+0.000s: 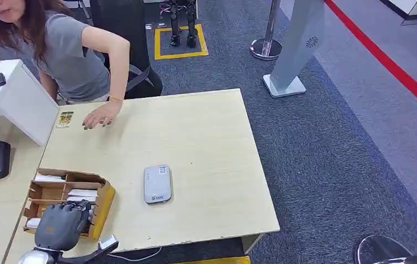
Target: Pass the card to the sensor for recognition and then transmit it.
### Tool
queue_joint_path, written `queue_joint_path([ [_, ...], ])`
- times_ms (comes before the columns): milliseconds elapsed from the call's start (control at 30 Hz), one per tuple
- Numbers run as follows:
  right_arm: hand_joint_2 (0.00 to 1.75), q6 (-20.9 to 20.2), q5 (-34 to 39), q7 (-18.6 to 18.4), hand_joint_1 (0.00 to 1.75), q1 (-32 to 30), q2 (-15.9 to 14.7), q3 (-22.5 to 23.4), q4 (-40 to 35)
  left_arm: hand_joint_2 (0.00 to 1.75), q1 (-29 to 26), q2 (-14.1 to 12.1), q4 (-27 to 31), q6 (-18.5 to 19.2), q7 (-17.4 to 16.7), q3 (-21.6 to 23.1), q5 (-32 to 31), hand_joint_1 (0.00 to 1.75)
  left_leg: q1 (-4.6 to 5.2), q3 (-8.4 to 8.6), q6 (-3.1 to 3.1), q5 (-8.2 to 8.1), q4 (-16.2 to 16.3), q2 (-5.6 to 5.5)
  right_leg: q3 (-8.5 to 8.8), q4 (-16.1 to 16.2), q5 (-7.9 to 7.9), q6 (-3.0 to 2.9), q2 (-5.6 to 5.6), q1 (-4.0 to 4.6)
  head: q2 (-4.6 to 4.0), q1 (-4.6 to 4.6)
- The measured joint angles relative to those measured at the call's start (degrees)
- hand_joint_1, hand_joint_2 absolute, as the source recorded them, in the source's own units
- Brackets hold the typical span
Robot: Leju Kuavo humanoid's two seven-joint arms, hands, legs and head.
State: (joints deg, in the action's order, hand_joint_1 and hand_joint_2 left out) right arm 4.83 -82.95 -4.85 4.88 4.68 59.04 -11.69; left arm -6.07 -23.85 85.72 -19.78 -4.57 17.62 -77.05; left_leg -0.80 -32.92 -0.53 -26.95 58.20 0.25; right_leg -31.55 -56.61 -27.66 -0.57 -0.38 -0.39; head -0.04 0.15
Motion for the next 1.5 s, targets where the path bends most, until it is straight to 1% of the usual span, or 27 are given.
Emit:
queue_joint_path([
  [133,0.0,-0.02,-0.29,-0.02,0.0,0.01,0.0,0.0,0.0,1.75,0.52,0.42,0.0,0.02,0.0,0.02,-0.2,1.75,0.0,0.0,0.0,0.0,0.0,0.0,0.0,0.01,0.0,0.0,0.0,0.0,0.02,0.0],
  [333,0.0,-0.11,-0.24,-0.61,0.0,-0.01,0.02,0.0,0.0,1.75,2.39,1.37,0.0,-0.26,-0.04,0.04,-2.25,1.75,0.0,0.01,0.0,0.0,0.01,0.0,0.0,0.01,0.01,0.0,-0.01,0.0,0.02,0.0],
  [500,0.0,-0.09,0.31,-1.03,0.0,-0.01,0.07,0.02,0.02,1.75,4.63,2.67,0.59,-4.61,-1.84,0.07,-5.51,1.75,0.0,0.0,0.01,0.01,0.03,-0.02,0.0,0.01,0.01,0.0,-0.02,0.0,0.02,0.0],
  [533,0.0,-0.07,0.41,-0.98,0.0,0.0,0.11,0.02,0.02,1.75,5.59,3.0,0.94,-5.35,-2.07,0.07,-6.05,1.75,0.0,0.0,0.01,0.01,0.03,-0.02,0.0,0.01,0.02,0.0,-0.02,0.0,0.02,0.0],
  [600,0.0,0.0,0.59,-0.75,0.0,-0.01,0.15,0.02,0.02,1.75,7.35,3.32,1.09,-5.59,-2.34,0.07,-6.27,1.75,0.0,0.01,0.02,0.02,0.03,-0.02,0.0,0.01,0.03,0.0,-0.02,0.0,0.02,0.0],
  [767,0.0,0.2,0.63,0.09,0.0,0.07,0.28,0.02,0.02,1.75,15.5,3.56,0.59,-5.14,-1.18,0.04,-3.37,1.75,0.0,0.02,0.0,0.05,0.03,-0.03,0.03,-0.02,0.08,-0.01,-0.05,0.0,0.02,-0.02],
  [933,0.0,0.48,0.26,0.11,0.0,0.08,0.31,0.0,0.02,1.75,22.24,3.67,-3.12,-4.92,-0.76,0.04,-1.97,1.75,0.0,0.01,-0.03,0.08,0.04,-0.02,0.02,-0.02,0.09,-0.01,-0.03,0.0,0.02,0.0],
  [1067,0.0,0.52,-0.2,-0.29,0.0,0.09,0.28,-0.07,0.02,1.75,25.85,3.76,-6.85,-4.87,-1.51,0.02,-2.34,1.75,0.0,0.0,-0.03,0.08,0.04,-0.01,-0.01,-0.02,0.09,-0.01,-0.01,0.0,0.02,0.0],
  [1100,0.0,0.52,-0.22,-0.31,0.0,0.08,0.28,-0.09,0.02,1.75,26.06,3.76,-7.07,-4.87,-1.53,0.02,-2.36,1.75,0.0,0.01,-0.03,0.08,0.04,-0.01,-0.01,-0.02,0.09,-0.01,-0.01,0.0,0.02,0.02],
  [1167,0.0,0.5,-0.42,-0.55,0.0,0.09,0.31,-0.24,0.02,1.75,28.16,3.74,-10.04,-5.03,-1.73,-0.04,-2.58,1.75,0.0,0.0,-0.03,0.08,0.04,-0.01,-0.01,-0.02,0.08,-0.01,0.0,0.0,0.02,0.0],
  [1267,0.0,0.5,-0.44,-0.59,0.0,0.08,0.31,-0.57,0.02,1.75,29.53,3.76,-12.43,-5.18,-1.73,-0.04,-2.67,1.75,0.0,0.01,-0.03,0.08,0.04,0.04,-0.02,-0.02,0.08,-0.01,0.03,0.0,0.02,0.0],
  [1400,0.0,0.5,-0.46,-0.61,0.0,0.08,0.29,-0.77,0.02,1.75,30.39,3.83,-14.19,-5.14,-1.81,-0.04,-2.69,1.75,0.0,0.0,-0.03,0.07,0.04,0.04,-0.02,-0.02,0.08,-0.01,0.04,0.0,0.02,0.0],
  [1500,0.0,0.13,-0.72,-1.18,0.0,0.07,0.29,-0.96,0.02,1.75,31.67,3.83,-16.39,-4.87,-2.69,-0.17,-2.69,1.75,0.0,0.0,-0.03,0.07,0.04,0.04,-0.02,-0.02,0.08,-0.01,0.04,0.0,0.02,0.0],
])
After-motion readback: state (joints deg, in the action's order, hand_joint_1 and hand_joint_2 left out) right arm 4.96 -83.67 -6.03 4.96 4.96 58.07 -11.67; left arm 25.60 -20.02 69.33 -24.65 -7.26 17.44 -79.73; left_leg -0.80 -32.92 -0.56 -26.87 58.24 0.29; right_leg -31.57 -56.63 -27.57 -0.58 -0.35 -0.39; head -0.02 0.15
